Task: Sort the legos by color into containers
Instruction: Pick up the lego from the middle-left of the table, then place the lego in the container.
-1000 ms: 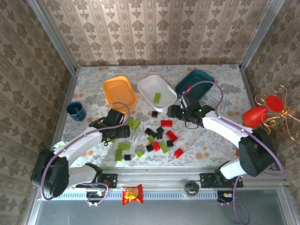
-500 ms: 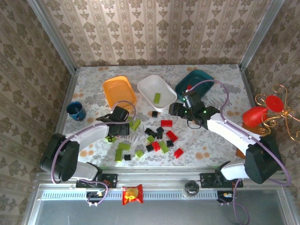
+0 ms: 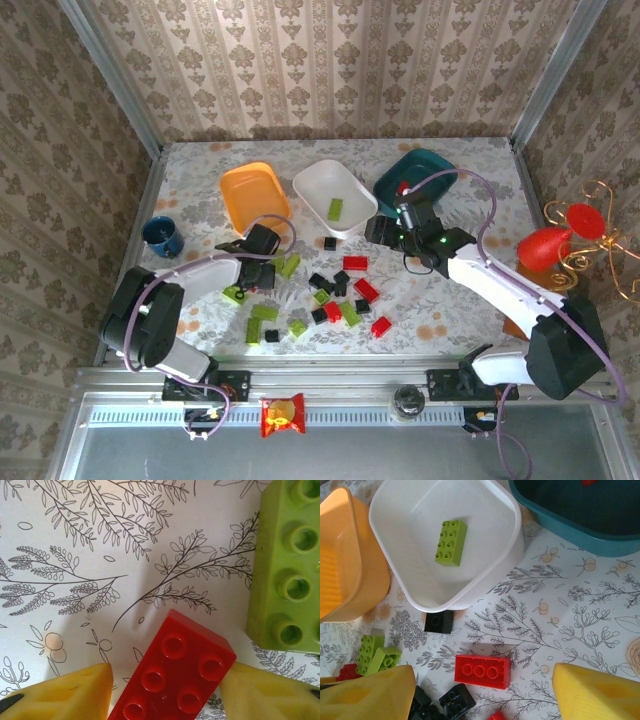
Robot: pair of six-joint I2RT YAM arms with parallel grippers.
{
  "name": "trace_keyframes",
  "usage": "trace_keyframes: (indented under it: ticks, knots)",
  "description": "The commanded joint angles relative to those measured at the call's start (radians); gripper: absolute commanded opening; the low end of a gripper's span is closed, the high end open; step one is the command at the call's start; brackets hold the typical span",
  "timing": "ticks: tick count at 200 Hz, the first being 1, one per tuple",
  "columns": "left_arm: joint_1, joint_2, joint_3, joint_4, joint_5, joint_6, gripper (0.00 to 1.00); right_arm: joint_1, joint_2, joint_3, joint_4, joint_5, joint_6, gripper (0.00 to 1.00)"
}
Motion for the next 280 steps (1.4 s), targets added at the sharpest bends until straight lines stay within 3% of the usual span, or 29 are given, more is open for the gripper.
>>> trace_keyframes:
  ticks: [1, 65, 109, 156, 199, 246, 280]
  knots:
    - [-0.009, 0.017, 0.036, -0.031, 0.008, 0.013, 0.55, -0.007, -0.032, -0.020, -0.012, 0.030, 0.008, 0.74]
    - [-0.012, -0.016, 0.017, -0.011, 0.024, 0.008, 0.36, -0.033, -0.049, -0.019, -0.023, 0.035, 0.018, 0.74]
    - [-0.030, -0.129, 0.039, -0.071, 0.020, -0.011, 0.32, -0.068, -0.096, -0.037, -0.032, 0.041, 0.035, 0.74]
    - [-0.100, -0.205, 0.218, -0.165, 0.004, 0.024, 0.31, -0.139, -0.206, -0.095, -0.052, 0.076, 0.070, 0.74]
    - [-0.181, 0.093, 0.607, -0.059, 0.132, 0.096, 0.29, -0.188, -0.319, -0.182, -0.092, 0.125, 0.102, 0.75]
    - [-0.199, 0.533, 1.133, 0.034, 0.353, 0.098, 0.29, -0.191, -0.390, -0.230, -0.165, 0.127, 0.103, 0.75]
    - [-0.203, 0.764, 1.377, 0.082, 0.439, 0.070, 0.29, -0.190, -0.429, -0.238, -0.209, 0.125, 0.101, 0.75]
